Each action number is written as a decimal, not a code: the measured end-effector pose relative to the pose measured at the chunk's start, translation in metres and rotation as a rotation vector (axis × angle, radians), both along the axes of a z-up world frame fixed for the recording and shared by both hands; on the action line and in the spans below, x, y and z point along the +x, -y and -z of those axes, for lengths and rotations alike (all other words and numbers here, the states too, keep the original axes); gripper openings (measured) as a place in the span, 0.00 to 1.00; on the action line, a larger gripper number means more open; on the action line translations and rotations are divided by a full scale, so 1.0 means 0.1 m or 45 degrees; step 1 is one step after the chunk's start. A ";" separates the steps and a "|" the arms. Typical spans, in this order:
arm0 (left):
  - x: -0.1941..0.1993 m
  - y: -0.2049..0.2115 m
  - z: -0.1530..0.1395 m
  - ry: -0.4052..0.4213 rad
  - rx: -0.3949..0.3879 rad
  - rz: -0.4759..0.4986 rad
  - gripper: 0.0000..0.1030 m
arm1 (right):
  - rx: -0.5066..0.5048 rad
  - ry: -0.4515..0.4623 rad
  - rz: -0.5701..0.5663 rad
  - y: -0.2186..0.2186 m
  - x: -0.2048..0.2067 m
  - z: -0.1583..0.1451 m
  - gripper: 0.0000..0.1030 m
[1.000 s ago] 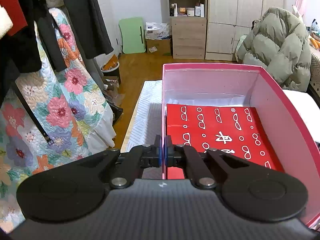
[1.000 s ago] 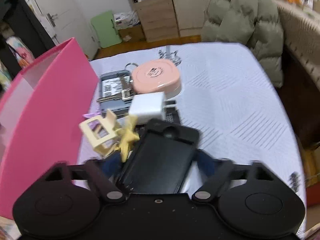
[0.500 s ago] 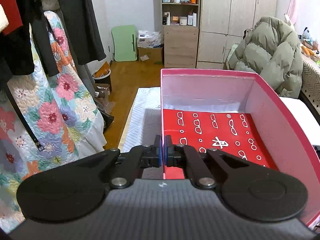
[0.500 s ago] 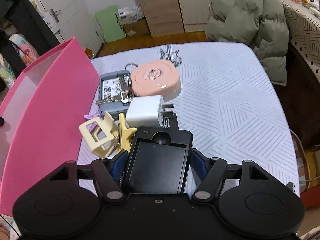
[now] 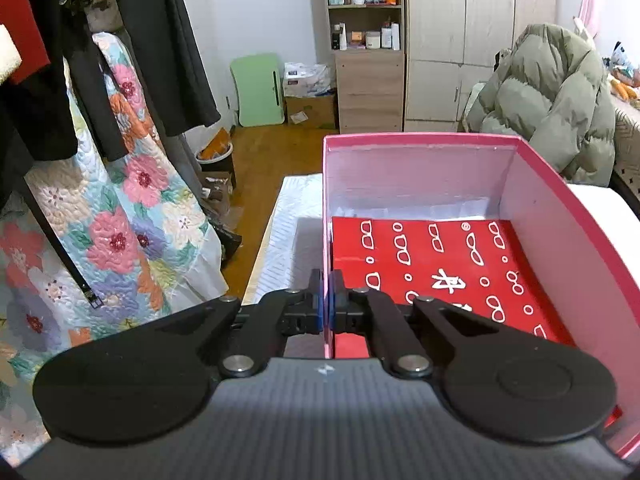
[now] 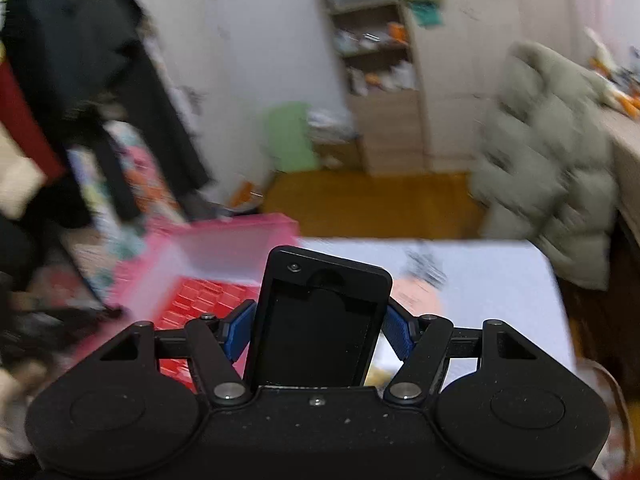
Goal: Organize rigid objects
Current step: 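Carry the black phone case into the pink box and release it, then grasp the white pocket Wi-Fi router with the right tool, then carry the white router into the pink box and release it beside the phone case, then grasp the cream hair clip with the right tool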
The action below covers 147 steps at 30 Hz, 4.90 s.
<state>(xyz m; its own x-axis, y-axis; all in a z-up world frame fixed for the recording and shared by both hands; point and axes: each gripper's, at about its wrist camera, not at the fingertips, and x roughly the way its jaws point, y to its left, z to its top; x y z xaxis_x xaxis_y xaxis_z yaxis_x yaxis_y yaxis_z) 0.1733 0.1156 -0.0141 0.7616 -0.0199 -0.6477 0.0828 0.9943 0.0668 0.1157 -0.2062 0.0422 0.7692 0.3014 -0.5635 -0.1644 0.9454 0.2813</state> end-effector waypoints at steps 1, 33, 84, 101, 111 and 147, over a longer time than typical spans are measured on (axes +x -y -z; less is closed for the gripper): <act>0.01 0.00 0.01 -0.014 -0.002 -0.006 0.01 | 0.020 0.017 -0.063 -0.10 0.05 -0.09 0.69; -0.04 0.03 -0.12 -0.296 0.089 0.100 0.03 | 0.430 -0.592 -0.430 -1.23 1.20 0.38 0.71; -0.12 0.15 -0.10 -0.245 0.201 0.100 0.04 | -0.196 -0.485 -0.126 0.09 -0.03 1.19 1.00; -0.11 0.12 -0.11 -0.247 0.180 0.115 0.04 | -0.107 -0.127 -0.571 -0.52 0.28 -0.23 1.00; -0.10 0.03 -0.11 -0.257 0.108 0.123 0.04 | -0.168 -0.581 -0.825 -1.60 1.14 0.51 1.00; -0.14 0.04 -0.11 -0.235 0.130 0.141 0.04 | 0.186 -0.518 -0.659 -0.99 0.83 0.20 0.78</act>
